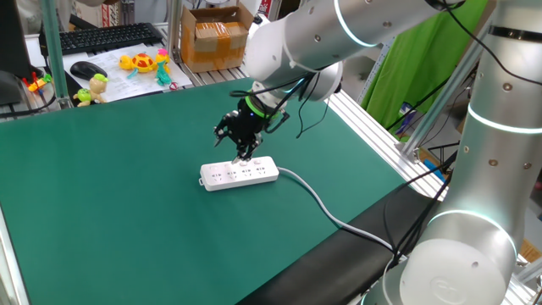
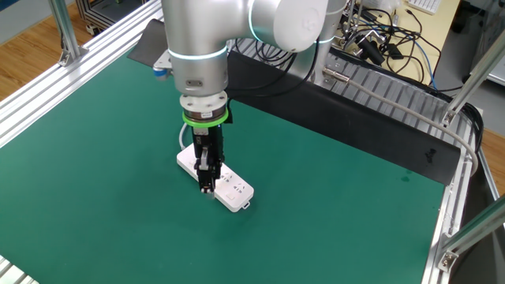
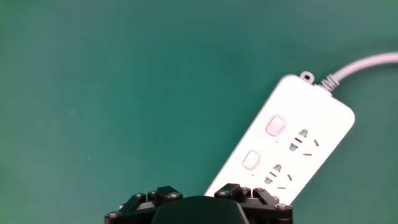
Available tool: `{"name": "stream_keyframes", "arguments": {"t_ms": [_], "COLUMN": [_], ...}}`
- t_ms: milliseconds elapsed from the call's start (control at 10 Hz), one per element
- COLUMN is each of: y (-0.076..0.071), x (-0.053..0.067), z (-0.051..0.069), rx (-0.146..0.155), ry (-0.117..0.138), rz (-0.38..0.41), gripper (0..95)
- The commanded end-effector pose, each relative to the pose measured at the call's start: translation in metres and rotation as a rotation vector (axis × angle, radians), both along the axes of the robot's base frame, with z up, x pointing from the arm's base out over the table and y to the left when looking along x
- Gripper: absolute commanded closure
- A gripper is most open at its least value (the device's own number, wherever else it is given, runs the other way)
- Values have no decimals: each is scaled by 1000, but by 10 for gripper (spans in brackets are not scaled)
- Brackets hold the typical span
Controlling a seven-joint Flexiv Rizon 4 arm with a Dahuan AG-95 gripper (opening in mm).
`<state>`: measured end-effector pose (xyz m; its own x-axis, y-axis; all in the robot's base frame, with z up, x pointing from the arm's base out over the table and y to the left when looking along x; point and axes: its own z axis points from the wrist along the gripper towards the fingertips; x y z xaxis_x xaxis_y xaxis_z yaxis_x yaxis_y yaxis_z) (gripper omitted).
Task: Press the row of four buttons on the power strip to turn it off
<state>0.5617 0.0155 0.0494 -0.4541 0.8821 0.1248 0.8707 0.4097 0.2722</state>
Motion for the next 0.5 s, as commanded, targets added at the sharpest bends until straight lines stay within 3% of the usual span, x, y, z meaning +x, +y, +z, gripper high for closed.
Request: {"name": "stream_keyframes", "arguments": {"t_ms": [100, 300, 500], "y": [-1, 0, 0], "x": [-1, -1, 0], "z": [0, 3, 13], "rx": [-78, -121, -132], "ry": [-10, -27, -26], "rz": [132, 244, 331], "gripper": [380, 380, 380]}}
